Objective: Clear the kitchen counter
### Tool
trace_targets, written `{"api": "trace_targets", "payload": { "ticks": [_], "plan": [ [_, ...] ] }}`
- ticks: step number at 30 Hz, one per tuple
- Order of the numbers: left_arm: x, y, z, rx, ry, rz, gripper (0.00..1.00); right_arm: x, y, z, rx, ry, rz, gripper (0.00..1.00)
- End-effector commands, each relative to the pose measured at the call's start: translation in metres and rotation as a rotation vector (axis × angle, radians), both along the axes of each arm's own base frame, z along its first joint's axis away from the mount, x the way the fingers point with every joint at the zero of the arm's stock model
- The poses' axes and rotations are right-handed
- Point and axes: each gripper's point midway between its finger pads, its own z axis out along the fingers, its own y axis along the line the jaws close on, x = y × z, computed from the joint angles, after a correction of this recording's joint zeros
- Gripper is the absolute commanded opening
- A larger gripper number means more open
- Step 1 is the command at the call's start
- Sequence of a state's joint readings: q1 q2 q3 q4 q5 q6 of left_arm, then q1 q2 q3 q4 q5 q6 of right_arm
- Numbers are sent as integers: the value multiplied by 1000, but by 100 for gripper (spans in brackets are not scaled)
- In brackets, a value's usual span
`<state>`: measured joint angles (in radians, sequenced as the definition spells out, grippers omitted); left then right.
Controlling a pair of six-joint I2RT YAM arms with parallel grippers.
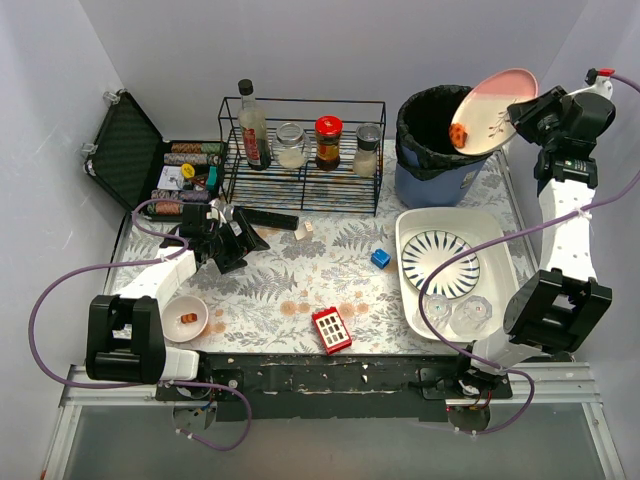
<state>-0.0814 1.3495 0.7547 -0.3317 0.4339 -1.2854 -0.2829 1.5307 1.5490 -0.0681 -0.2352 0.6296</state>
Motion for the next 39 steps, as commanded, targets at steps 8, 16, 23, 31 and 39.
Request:
{"api": "trace_targets", "payload": {
  "ticks": [8, 16, 23, 31, 39],
  "plan": [
    [9, -2, 11, -12, -39, -19, 87, -30, 6, 145, -270, -390, -81, 1],
    [9, -1, 11, -5, -42, -17, 87, -15, 31, 167, -505, -436, -156, 1],
    [8, -1, 10, 0, -40, -20, 87, -2, 73, 174, -772, -459, -237, 1],
    [6, 1, 6, 8, -31, -20, 86, 4, 65, 170, -859, -417, -315, 1],
    [7, 0, 4, 2, -27, -22, 87, -25, 77, 200, -685, -496, -255, 1]
  ]
}}
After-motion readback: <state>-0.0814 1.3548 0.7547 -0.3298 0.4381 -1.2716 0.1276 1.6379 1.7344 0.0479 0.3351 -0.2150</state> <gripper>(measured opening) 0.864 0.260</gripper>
